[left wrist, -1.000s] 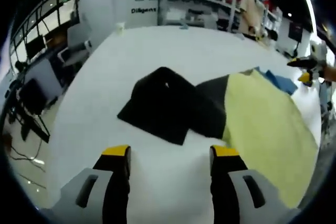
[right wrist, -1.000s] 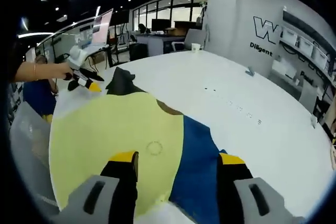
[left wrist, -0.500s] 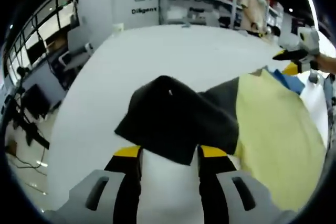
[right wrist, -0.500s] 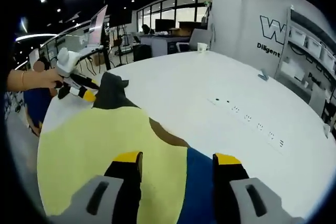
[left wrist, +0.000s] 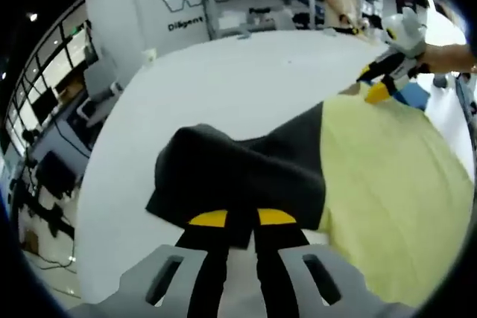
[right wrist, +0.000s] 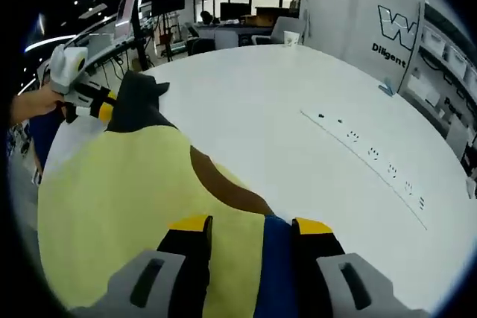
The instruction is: Fold the garment on the visible template until the final outline fits inside the template.
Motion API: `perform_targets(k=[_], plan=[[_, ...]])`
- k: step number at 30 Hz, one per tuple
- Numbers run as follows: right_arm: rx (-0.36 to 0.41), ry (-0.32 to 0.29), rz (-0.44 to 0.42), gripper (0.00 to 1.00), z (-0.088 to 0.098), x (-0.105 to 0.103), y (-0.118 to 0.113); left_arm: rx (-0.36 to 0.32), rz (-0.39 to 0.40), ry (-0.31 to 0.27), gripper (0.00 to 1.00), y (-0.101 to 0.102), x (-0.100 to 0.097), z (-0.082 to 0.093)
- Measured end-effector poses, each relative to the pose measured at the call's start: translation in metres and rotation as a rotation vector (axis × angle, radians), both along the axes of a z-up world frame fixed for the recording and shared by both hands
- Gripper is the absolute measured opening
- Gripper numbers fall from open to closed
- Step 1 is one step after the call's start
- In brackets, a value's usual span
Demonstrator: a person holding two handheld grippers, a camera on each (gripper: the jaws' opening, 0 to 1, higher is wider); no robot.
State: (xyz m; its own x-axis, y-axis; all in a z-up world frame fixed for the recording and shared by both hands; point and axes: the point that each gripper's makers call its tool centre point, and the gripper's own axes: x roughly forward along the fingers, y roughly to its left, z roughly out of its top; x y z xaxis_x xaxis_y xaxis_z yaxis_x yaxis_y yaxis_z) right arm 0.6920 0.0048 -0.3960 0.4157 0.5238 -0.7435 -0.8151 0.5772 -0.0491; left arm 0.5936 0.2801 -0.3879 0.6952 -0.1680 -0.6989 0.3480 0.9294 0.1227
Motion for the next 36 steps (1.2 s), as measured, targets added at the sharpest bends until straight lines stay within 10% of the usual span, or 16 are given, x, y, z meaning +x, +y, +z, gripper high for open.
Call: perform_targets(k=[12,22,29,36], plan=[[0.030,-0.002,-0.012,0.12,0.009,-0.001,0.000,0.125,-0.167,0.044,0.00,0.002,-0.007,0.003],[0.005,-0.060,-0.078,0.00,0.033,0.011,-0.015,0.341,-0.253,0.029,0.00,0.074,-0.011,0.028],[0.024,-0.091,-0.179,0.00,0.042,0.017,-0.032,0.457,-0.152,0.017,0.00,0.132,-0.004,0.047],[0.032,-0.083,-0.203,0.00,0.034,0.023,-0.034,0.409,0.147,0.016,0.00,0.187,-0.008,0.061]])
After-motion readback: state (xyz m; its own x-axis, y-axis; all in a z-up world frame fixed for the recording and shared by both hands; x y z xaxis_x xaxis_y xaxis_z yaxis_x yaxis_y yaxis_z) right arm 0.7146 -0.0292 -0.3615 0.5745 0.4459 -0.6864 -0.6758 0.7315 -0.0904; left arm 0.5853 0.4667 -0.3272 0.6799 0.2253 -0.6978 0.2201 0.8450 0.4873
